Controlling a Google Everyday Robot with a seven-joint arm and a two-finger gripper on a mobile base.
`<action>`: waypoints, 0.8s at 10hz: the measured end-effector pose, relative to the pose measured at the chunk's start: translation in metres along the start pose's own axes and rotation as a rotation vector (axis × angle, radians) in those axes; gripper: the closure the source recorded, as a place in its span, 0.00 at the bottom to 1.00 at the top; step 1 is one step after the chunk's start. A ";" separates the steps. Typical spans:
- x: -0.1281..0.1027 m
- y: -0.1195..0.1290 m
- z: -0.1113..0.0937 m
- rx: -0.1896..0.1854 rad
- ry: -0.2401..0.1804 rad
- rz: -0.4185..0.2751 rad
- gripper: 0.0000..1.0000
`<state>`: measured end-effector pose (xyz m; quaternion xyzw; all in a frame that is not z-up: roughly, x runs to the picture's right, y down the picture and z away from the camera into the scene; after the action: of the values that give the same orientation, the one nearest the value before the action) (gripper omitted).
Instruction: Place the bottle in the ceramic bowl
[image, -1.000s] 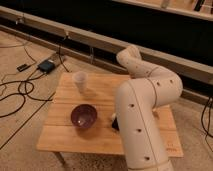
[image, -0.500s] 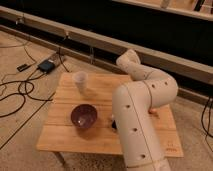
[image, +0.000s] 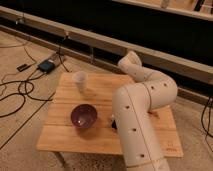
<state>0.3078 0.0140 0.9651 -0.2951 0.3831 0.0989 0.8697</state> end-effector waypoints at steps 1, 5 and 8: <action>0.000 -0.001 0.004 0.000 0.001 0.002 0.35; 0.002 -0.012 0.020 0.011 0.012 0.007 0.35; 0.003 -0.018 0.029 0.012 0.019 0.011 0.37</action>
<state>0.3340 0.0163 0.9861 -0.2885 0.3935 0.0985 0.8673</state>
